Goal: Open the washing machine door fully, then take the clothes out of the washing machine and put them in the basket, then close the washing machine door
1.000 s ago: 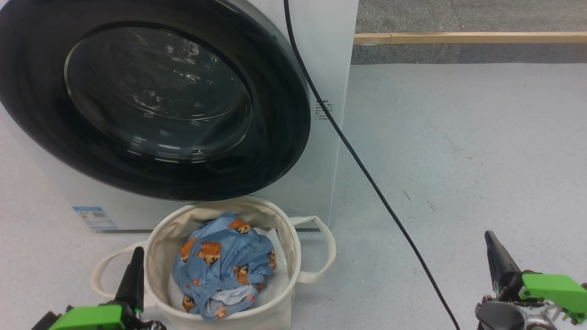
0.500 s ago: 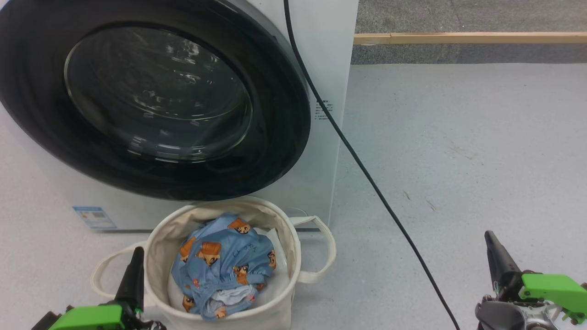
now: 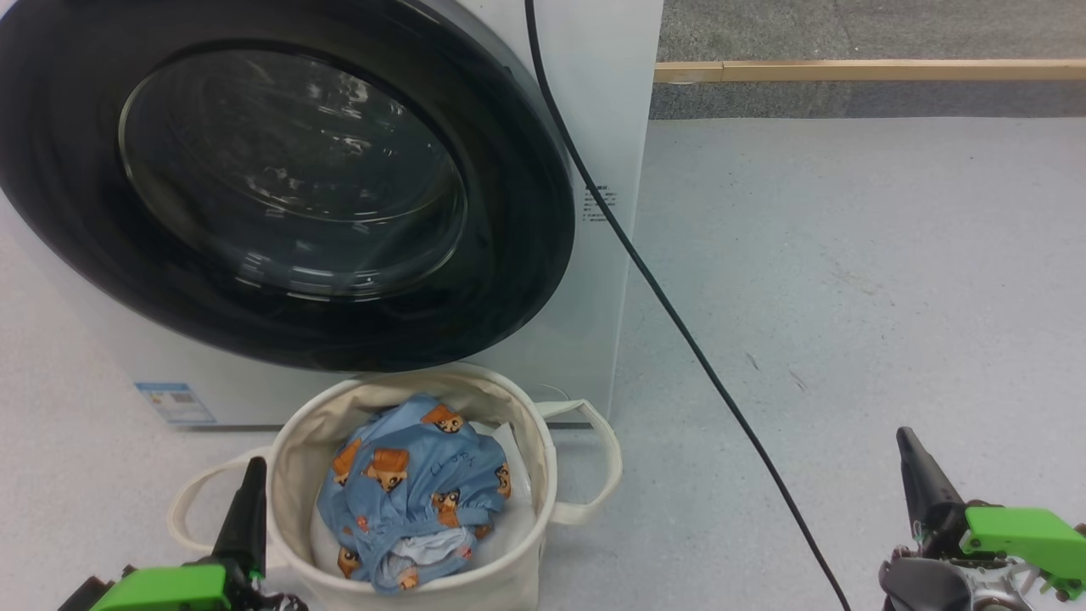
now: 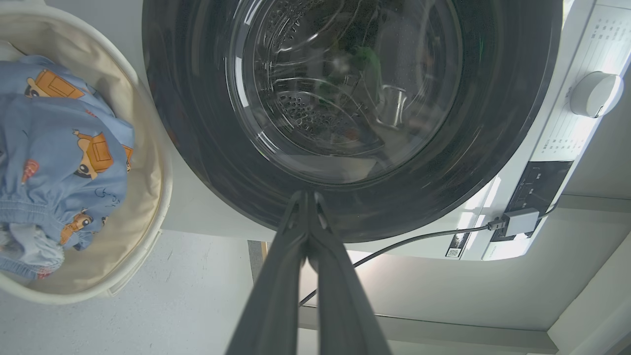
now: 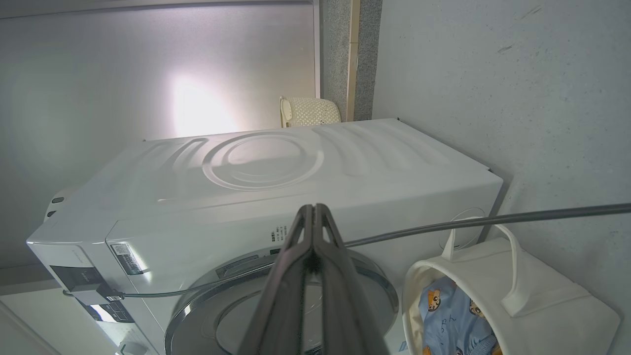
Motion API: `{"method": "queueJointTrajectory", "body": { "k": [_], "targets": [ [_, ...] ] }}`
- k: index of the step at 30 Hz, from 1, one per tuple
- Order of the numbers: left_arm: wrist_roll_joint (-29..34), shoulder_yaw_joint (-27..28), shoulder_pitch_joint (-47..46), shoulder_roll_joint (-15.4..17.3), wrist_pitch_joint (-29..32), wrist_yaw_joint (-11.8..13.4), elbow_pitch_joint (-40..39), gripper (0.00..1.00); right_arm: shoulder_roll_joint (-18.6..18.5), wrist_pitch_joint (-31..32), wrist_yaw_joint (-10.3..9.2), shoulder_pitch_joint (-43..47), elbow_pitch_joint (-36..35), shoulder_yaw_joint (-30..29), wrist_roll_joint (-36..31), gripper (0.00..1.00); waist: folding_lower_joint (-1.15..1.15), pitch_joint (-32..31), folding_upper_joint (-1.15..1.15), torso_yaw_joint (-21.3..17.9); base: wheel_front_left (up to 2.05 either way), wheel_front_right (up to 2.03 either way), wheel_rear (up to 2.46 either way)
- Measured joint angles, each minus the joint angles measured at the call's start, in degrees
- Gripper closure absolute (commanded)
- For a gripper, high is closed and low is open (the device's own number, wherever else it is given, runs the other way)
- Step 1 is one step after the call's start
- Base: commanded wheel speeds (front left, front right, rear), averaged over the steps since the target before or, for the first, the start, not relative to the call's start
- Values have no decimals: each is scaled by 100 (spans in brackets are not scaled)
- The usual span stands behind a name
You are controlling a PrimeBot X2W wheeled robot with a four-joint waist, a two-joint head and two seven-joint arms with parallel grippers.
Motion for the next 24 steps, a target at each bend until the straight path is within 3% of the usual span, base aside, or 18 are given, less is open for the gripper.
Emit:
{"method": "queueJointTrajectory", "body": {
  "k": [24],
  "targets": [
    [0, 0, 0, 0, 0, 0, 0, 100, 0, 0, 0, 0, 0, 0, 0, 100, 0, 0, 0, 0, 0, 0, 0]
  ]
}}
